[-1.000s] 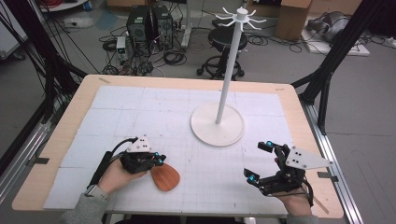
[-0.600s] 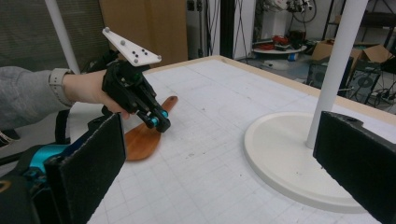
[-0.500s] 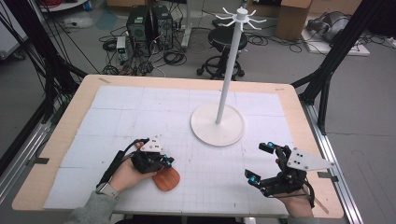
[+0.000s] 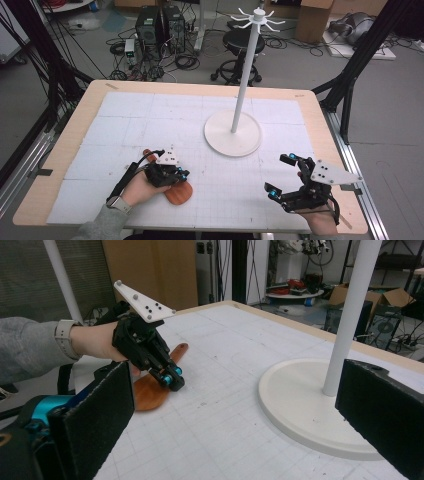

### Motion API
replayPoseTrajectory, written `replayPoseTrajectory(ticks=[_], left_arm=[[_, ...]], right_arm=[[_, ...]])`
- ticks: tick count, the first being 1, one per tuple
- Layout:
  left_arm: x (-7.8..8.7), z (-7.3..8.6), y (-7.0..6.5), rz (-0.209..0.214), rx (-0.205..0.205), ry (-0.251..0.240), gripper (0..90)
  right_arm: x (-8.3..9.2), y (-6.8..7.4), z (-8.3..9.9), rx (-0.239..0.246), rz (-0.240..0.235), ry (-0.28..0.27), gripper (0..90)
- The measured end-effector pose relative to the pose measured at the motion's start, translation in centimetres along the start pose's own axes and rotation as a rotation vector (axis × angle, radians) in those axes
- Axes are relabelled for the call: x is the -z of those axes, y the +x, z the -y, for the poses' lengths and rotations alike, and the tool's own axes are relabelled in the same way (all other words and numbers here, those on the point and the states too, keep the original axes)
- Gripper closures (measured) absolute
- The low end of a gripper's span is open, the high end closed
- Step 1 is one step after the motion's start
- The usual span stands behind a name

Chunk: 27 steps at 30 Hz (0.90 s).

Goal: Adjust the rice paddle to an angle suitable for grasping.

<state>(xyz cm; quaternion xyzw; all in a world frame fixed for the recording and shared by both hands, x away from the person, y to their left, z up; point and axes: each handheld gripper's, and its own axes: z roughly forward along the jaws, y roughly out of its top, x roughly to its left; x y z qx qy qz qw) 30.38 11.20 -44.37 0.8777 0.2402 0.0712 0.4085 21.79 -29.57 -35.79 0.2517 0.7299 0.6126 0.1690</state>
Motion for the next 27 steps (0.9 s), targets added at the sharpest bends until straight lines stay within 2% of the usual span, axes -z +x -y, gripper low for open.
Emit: replayPoseTrajectory(ticks=[8, 15, 21, 27], left_arm=[[0.1, 0.1, -0.1, 0.001, -0.001, 0.003, 89.8], [0.5, 0.4, -0.2, 0.025, -0.026, 0.010, 89.9], [0.9, 1.0, -0.2, 0.041, -0.007, -0.001, 89.9], [1.6, 1.5, -0.5, 0.052, -0.011, 0.011, 89.9]], right_arm=[[0.0, 0.0, 0.0, 0.002, -0.002, -0.001, 1.8], [0.1, -0.1, -0.1, 0.003, -0.002, -0.005, 1.7], [-0.2, -0.3, -0.2, 0.008, -0.011, -0.009, 1.8], [-0.9, -0.4, -0.3, 0.005, -0.026, -0.003, 1.8]])
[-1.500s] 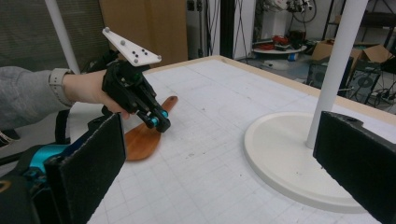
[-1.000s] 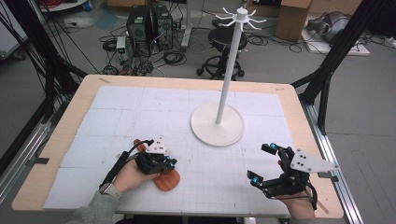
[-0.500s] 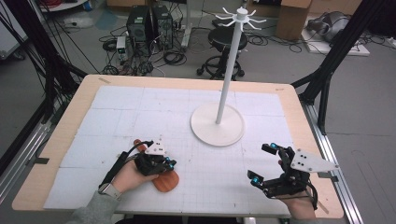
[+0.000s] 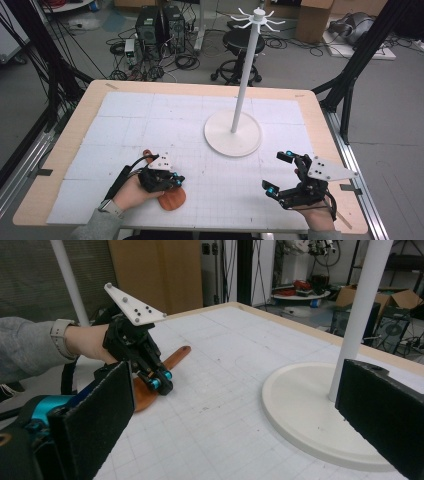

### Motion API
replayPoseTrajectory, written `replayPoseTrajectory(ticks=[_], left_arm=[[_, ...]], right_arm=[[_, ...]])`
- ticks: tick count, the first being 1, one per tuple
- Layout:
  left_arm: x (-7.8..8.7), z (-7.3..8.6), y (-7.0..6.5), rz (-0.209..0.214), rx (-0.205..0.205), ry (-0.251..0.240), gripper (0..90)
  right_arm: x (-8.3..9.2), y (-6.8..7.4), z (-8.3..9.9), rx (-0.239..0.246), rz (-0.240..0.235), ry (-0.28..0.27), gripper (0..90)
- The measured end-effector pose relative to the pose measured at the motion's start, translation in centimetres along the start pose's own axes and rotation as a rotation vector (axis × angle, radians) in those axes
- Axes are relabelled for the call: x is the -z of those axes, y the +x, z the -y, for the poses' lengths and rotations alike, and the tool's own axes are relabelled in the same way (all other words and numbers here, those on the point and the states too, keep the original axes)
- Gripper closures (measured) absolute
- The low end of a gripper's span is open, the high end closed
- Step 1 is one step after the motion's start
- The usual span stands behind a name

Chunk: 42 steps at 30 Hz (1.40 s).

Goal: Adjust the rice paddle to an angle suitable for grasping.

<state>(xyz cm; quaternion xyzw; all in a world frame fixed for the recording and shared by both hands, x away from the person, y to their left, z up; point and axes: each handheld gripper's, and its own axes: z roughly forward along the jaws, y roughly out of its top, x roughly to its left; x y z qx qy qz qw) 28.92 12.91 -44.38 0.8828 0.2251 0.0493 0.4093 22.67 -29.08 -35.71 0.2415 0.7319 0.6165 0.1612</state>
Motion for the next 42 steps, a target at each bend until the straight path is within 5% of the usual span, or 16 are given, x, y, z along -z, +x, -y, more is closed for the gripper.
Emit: replayPoseTrajectory(ticks=[25, 28, 35, 42], left_arm=[[4.1, 3.5, -1.5, 0.013, -0.009, 0.020, 89.6], [4.5, 4.0, -1.4, 0.028, 0.014, 0.006, 89.6], [5.4, 4.8, -1.2, 0.031, 0.000, 0.005, 89.6], [6.3, 5.5, -1.2, -0.004, -0.026, 0.002, 89.7]], right_arm=[[-3.5, -0.5, -1.4, 0.009, -0.098, -0.035, 1.8], [-3.8, -0.6, -1.5, 0.011, -0.098, -0.026, 1.7], [-3.9, -0.8, -1.6, 0.014, -0.097, -0.043, 1.8], [-3.9, -1.0, -1.6, 0.005, -0.096, -0.046, 1.8]])
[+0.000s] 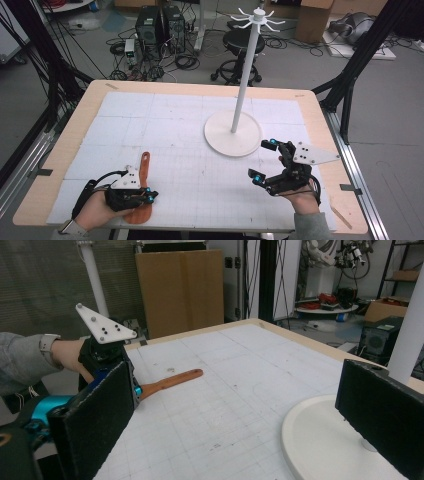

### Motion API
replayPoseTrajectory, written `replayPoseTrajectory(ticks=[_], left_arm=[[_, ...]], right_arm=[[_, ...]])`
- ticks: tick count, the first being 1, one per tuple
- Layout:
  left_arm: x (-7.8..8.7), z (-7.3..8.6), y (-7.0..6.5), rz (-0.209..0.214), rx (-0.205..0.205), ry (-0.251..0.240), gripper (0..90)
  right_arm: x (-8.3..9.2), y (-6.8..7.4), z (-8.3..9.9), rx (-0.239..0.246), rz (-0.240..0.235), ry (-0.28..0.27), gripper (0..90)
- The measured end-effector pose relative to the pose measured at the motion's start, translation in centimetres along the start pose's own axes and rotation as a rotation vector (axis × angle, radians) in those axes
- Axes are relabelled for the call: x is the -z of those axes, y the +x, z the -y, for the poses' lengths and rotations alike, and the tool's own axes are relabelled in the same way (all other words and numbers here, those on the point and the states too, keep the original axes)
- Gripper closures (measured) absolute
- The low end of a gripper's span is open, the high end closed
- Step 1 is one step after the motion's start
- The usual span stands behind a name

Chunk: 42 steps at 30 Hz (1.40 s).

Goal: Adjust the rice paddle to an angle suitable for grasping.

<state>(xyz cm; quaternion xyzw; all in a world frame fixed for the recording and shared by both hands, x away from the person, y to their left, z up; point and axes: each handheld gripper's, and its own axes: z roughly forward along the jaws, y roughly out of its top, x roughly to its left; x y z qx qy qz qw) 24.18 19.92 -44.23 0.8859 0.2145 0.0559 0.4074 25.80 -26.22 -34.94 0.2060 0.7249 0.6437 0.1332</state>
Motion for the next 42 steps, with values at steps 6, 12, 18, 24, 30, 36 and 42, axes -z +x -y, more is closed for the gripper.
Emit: replayPoseTrajectory(ticks=[6, 12, 18, 24, 30, 36, 42], left_arm=[[1.2, -0.2, 0.5, -0.045, 0.015, -0.069, 89.6], [3.2, 0.4, 2.5, -0.159, 0.045, -0.107, 89.7], [3.5, 1.7, 4.4, -0.217, 0.141, -0.089, 89.6], [2.9, 1.8, 5.0, -0.227, 0.159, -0.061, 89.6], [2.5, 1.9, 5.4, -0.223, 0.154, -0.037, 89.5], [1.9, 1.5, 5.4, -0.233, 0.158, -0.040, 89.5], [0.8, 0.5, 4.9, -0.224, 0.137, -0.032, 89.5]], right_arm=[[-0.1, 0.0, 0.0, 0.000, -0.003, 0.000, 1.7], [-0.1, 0.1, 0.1, 0.009, -0.002, 0.005, 1.8], [0.0, 0.3, 0.2, 0.005, 0.001, 0.017, 1.8], [0.5, 0.5, 0.4, 0.000, 0.009, 0.016, 1.8], [1.2, 0.6, 0.6, -0.004, 0.023, 0.016, 1.8], [1.5, 0.8, 0.6, 0.000, 0.031, 0.020, 1.8], [1.8, 0.9, 0.7, -0.003, 0.036, 0.023, 1.8]])
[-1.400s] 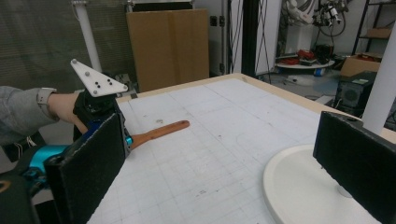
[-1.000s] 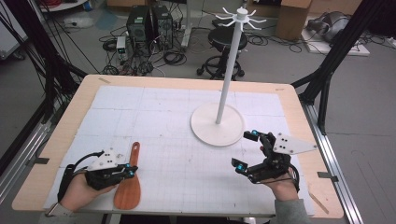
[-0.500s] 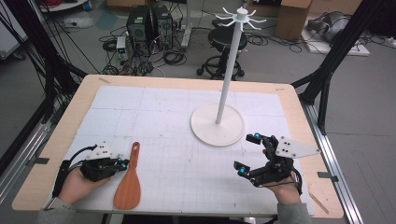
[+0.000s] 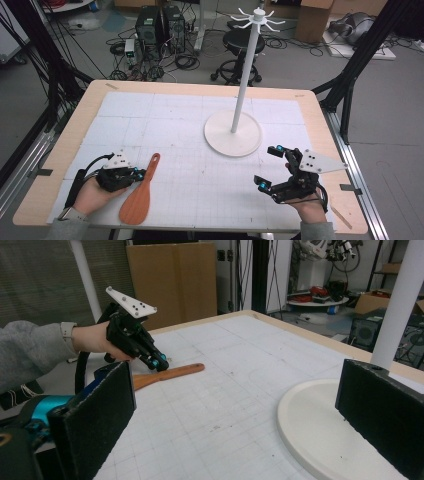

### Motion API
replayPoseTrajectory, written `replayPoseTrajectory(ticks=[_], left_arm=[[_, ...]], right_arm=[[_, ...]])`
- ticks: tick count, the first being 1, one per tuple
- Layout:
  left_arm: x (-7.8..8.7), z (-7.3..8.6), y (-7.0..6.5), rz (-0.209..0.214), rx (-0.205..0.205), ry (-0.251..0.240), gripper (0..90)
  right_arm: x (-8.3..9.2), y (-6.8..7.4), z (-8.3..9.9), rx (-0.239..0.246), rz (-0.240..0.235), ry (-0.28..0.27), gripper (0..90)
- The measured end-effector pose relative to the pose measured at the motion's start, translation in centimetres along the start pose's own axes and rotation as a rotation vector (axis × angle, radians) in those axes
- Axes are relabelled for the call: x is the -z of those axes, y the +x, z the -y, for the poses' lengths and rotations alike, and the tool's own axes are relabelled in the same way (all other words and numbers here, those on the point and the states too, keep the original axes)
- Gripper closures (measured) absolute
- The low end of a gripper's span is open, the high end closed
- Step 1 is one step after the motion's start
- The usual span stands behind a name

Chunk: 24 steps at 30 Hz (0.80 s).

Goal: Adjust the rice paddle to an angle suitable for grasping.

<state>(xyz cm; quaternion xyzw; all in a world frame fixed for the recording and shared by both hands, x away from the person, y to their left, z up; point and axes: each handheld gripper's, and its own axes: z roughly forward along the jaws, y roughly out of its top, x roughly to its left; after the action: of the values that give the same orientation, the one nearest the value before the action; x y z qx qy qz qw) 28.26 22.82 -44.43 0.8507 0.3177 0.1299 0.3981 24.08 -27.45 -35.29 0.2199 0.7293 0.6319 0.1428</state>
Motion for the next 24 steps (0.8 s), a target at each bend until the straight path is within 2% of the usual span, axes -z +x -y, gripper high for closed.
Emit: replayPoseTrajectory(ticks=[5, 15, 21, 24], left_arm=[[-0.9, -0.8, -1.0, 0.017, -0.043, 0.012, 89.5], [-1.7, -1.5, -1.4, 0.050, -0.061, 0.013, 89.5], [-2.3, -2.2, -2.6, 0.054, -0.110, 0.030, 89.5], [-2.4, -2.4, -2.8, 0.054, -0.099, 0.024, 89.3]], right_arm=[[0.4, 0.1, 0.1, -0.002, 0.010, -0.004, 1.7], [1.4, 0.3, 0.4, -0.013, 0.031, 0.001, 1.8], [1.4, 0.4, 0.4, -0.004, 0.034, 0.005, 1.8], [1.4, 0.4, 0.4, -0.002, 0.023, -0.001, 1.7]])
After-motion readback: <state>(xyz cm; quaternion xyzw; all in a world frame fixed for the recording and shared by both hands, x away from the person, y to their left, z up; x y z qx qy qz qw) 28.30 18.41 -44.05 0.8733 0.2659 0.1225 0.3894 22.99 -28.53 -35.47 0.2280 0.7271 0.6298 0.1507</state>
